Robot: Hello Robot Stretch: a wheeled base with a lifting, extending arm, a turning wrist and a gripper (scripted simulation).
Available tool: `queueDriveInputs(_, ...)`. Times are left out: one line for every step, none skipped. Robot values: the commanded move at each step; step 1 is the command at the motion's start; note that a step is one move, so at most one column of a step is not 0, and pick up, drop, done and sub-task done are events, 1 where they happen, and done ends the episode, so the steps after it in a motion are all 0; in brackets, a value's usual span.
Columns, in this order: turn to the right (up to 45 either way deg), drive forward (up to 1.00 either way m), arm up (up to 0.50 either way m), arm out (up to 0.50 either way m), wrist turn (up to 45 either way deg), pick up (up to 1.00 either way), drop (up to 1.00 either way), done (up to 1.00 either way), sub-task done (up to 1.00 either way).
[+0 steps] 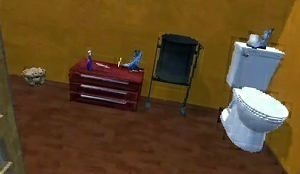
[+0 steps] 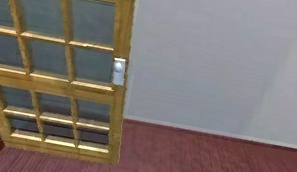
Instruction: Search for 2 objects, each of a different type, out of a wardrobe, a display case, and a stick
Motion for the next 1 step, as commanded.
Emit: queueDriveInputs(0.0,1.00,0.00,0.00,0.0,0.00,0.00,0.00,0.00)
